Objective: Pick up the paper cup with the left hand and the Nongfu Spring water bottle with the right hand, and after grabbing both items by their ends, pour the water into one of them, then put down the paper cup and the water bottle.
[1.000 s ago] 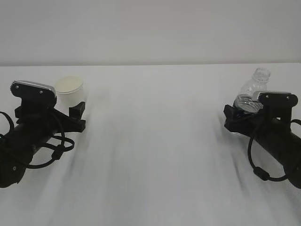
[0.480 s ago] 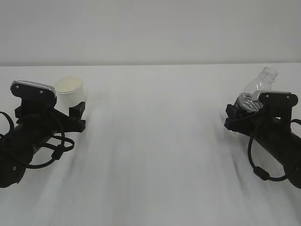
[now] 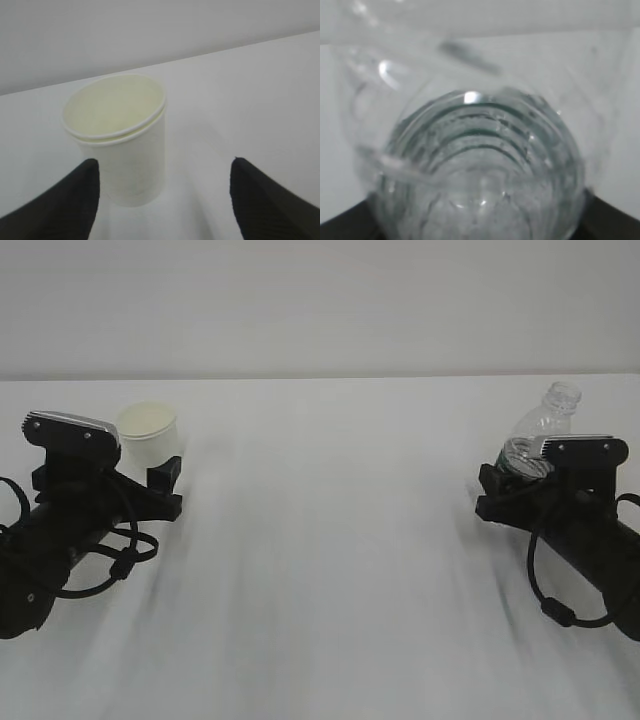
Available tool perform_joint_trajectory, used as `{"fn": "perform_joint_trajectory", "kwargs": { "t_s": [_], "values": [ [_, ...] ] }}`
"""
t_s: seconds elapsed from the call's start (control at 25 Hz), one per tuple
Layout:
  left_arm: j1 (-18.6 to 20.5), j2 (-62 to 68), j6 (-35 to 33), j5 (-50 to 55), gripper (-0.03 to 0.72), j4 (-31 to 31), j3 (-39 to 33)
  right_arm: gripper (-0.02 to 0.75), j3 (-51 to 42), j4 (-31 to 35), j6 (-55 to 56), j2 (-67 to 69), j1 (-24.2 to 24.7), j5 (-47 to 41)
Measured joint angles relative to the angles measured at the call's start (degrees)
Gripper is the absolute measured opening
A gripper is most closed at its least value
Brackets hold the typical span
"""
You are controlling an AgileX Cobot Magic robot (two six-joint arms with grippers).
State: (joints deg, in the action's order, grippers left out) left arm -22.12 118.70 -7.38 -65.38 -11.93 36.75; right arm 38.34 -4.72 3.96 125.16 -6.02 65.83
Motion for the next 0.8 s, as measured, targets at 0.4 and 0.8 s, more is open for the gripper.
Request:
{"fn": "perform_joint_trajectory", "kwargs": {
  "t_s": [0.4, 0.8],
  "values": [
    [0.00, 0.00, 0.00, -0.07, 0.587, 0.00, 0.00, 0.405, -4.63, -2.42, -6.65, -3.71, 0.00, -1.52],
    [0.00, 0.00, 0.00, -0.07, 0.587, 0.00, 0.00, 0.402, -9.90, -2.42, -7.81, -10.01, 0.00, -1.52]
  ]
}}
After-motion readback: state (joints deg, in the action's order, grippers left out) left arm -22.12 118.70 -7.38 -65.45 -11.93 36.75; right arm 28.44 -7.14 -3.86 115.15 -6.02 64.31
